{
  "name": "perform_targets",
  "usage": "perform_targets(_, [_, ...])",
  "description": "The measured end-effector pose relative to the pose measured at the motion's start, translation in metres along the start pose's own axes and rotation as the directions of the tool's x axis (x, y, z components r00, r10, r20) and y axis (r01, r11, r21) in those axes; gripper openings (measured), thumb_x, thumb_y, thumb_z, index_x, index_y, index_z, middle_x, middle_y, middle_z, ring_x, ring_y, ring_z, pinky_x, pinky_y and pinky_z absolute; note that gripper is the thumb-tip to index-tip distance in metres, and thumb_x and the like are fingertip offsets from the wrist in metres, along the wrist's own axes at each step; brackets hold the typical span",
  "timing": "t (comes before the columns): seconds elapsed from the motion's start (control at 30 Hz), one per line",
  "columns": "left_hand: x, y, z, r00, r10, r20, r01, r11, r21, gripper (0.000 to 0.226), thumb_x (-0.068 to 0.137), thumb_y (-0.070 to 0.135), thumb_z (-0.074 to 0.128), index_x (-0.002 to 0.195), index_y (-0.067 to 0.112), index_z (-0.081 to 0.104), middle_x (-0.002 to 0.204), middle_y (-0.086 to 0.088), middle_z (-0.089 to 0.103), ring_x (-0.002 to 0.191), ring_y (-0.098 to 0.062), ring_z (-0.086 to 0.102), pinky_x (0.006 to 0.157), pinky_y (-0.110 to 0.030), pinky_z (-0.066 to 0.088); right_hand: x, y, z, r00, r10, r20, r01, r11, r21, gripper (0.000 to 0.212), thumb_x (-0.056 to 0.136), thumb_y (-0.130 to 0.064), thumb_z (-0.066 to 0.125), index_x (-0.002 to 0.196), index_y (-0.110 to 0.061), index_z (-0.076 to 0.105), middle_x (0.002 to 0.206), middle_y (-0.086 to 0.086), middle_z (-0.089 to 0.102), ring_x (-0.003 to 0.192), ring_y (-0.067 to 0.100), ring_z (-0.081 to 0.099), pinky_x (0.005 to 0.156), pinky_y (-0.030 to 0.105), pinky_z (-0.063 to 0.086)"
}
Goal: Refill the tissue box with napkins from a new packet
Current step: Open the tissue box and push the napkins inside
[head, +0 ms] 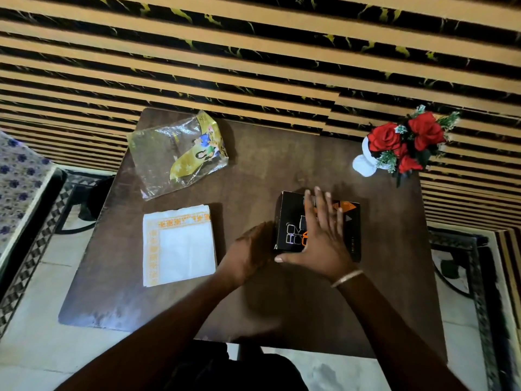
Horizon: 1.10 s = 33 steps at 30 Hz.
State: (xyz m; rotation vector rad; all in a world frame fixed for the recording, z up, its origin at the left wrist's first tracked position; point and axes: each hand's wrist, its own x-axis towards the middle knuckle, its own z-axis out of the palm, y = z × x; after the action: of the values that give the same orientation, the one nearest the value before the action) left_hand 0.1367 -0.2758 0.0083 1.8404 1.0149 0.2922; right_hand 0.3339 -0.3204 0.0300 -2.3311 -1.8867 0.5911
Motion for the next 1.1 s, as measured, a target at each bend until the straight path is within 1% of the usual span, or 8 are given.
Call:
perform_targets(0.13, [0.008, 0.004, 0.001, 1.0, -0.022, 0.008, 0.022, 1.0, 0.012, 0.064, 0.083, 0.007, 0.075, 0.142, 0.005, 0.049, 0.14, -0.015, 0.059, 0.124, -0.024, 0.055, 0.088, -0.008, 0.031, 0.033, -0.005, -0.003, 0.975, -0.101, 0.198, 0.132, 0.98, -0.148, 0.16, 0.043, -0.083, 0.073, 0.152, -0.022, -0.028, 0.159, 0.006, -0.036, 0.146, 0.027, -0.037, 0.122, 0.058, -0.01])
perform_targets(0.27, [0.016, 0.006, 0.003, 1.0, -0.007, 0.006, 0.007, 1.0, 0.021, 0.066, 0.083, 0.011, 0.076, 0.143, 0.008, 0.049, 0.14, -0.011, 0.06, 0.126, -0.023, 0.057, 0.094, -0.01, 0.034, 0.045, -0.004, 0.002, 0.945, -0.088, 0.316, 0.161, 0.964, -0.213, 0.163, 0.042, -0.077, 0.079, 0.153, -0.019, -0.025, 0.161, 0.013, -0.03, 0.147, 0.033, -0.033, 0.121, 0.058, -0.01])
perform_targets(0.47, [0.028, -0.01, 0.005, 0.995, -0.011, 0.096, 0.011, 1.0, 0.0, 0.069, 0.083, 0.02, 0.071, 0.147, 0.023, 0.045, 0.132, -0.002, 0.067, 0.116, -0.015, 0.065, 0.098, -0.039, 0.053, 0.044, -0.002, 0.003, 0.962, -0.097, 0.254, 0.154, 0.964, -0.217, 0.153, 0.048, -0.062, 0.085, 0.156, -0.018, -0.015, 0.166, 0.011, -0.009, 0.153, 0.032, -0.013, 0.124, 0.054, -0.002])
perform_targets(0.63, [0.026, -0.012, 0.013, 0.997, -0.051, 0.058, 0.054, 0.997, -0.046, 0.064, 0.085, 0.011, 0.067, 0.145, 0.018, 0.047, 0.132, -0.002, 0.066, 0.116, -0.011, 0.065, 0.1, -0.029, 0.051, 0.044, 0.0, 0.003, 0.967, -0.102, 0.235, 0.152, 0.967, -0.206, 0.151, 0.049, -0.062, 0.084, 0.157, -0.017, -0.011, 0.166, 0.01, -0.004, 0.154, 0.032, -0.008, 0.125, 0.053, 0.001])
perform_targets(0.73, [0.018, -0.02, 0.022, 0.98, -0.179, -0.084, 0.167, 0.977, -0.129, 0.047, 0.091, 0.01, 0.063, 0.137, 0.015, 0.055, 0.128, 0.001, 0.066, 0.112, -0.009, 0.062, 0.098, -0.025, 0.05, 0.044, 0.002, 0.003, 0.965, -0.11, 0.236, 0.161, 0.964, -0.21, 0.15, 0.05, -0.062, 0.084, 0.157, -0.018, -0.012, 0.166, 0.01, -0.004, 0.154, 0.031, -0.007, 0.125, 0.052, 0.0])
perform_targets(0.87, [0.013, -0.04, 0.019, 0.852, -0.494, -0.174, 0.404, 0.832, -0.38, 0.038, 0.095, 0.01, 0.058, 0.133, 0.011, 0.058, 0.124, -0.009, 0.07, 0.108, -0.027, 0.069, 0.091, -0.04, 0.058, 0.042, 0.008, 0.002, 0.961, -0.136, 0.239, 0.187, 0.96, -0.207, 0.147, 0.052, -0.066, 0.081, 0.156, -0.026, -0.014, 0.167, 0.009, -0.006, 0.154, 0.03, -0.011, 0.125, 0.052, -0.002])
perform_targets(1.0, [0.009, -0.043, 0.008, 0.81, -0.494, -0.317, 0.493, 0.866, -0.09, 0.047, 0.091, 0.014, 0.062, 0.136, 0.015, 0.049, 0.126, -0.011, 0.066, 0.105, -0.034, 0.068, 0.086, -0.046, 0.058, 0.041, 0.008, 0.005, 0.957, -0.152, 0.248, 0.18, 0.979, -0.092, 0.134, 0.052, -0.083, 0.069, 0.154, -0.042, -0.007, 0.166, 0.009, -0.013, 0.152, 0.032, -0.019, 0.123, 0.057, -0.007])
perform_targets(1.1, [0.009, -0.04, 0.005, 0.856, -0.353, -0.378, 0.446, 0.874, 0.193, 0.043, 0.092, 0.016, 0.056, 0.134, 0.02, 0.047, 0.134, -0.008, 0.046, 0.106, -0.032, 0.063, 0.08, -0.042, 0.054, 0.046, 0.0, 0.009, 0.976, -0.136, 0.17, 0.146, 0.988, -0.047, 0.086, 0.074, -0.078, 0.056, 0.144, -0.04, 0.025, 0.167, 0.008, 0.001, 0.154, 0.035, -0.009, 0.121, 0.061, -0.003])
